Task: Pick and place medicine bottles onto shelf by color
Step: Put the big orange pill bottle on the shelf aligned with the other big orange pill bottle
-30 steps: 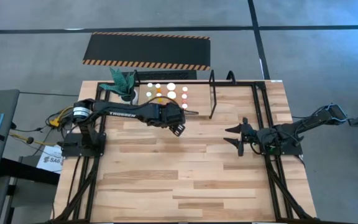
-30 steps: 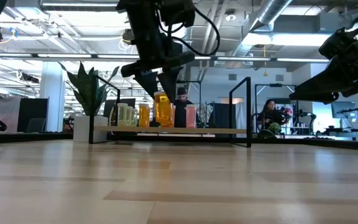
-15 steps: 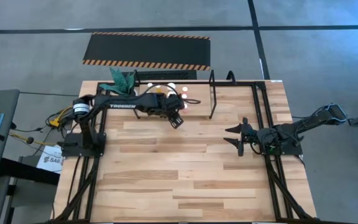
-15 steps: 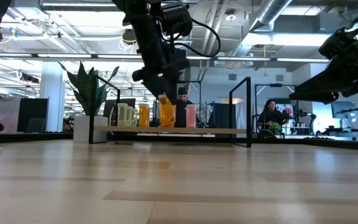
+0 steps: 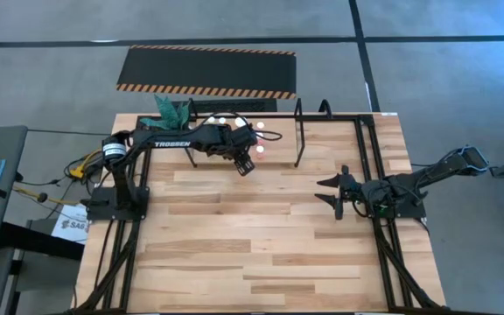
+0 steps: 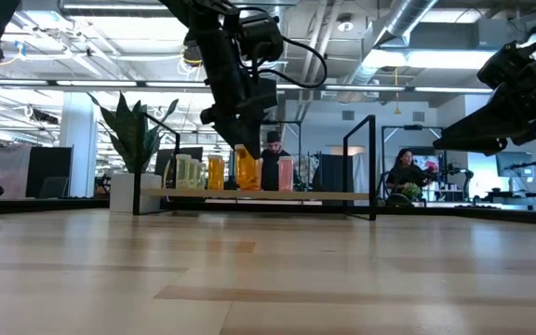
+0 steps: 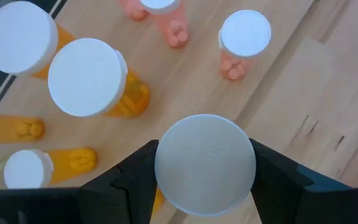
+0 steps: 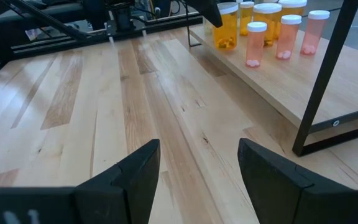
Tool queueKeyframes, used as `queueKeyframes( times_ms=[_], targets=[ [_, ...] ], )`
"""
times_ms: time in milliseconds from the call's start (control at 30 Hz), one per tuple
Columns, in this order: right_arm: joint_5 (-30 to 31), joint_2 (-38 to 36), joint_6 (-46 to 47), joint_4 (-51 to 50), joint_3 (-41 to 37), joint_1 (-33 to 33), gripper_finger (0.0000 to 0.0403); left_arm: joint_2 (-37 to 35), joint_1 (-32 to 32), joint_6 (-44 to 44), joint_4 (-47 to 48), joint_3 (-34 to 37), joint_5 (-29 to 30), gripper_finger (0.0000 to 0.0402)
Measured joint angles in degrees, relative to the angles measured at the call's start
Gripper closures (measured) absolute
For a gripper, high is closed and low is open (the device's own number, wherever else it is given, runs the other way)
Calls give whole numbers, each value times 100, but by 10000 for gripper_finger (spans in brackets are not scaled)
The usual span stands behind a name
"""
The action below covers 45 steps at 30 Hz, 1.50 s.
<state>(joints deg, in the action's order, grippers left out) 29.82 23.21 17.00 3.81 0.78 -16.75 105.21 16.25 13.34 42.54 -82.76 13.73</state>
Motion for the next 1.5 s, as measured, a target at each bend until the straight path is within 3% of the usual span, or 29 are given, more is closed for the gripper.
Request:
queueKeyframes(
  times_ms=[1500],
  targets=[
    [0,0,2,0,2,1,163,197,-28,-63,-431,129,365,207]
  ],
)
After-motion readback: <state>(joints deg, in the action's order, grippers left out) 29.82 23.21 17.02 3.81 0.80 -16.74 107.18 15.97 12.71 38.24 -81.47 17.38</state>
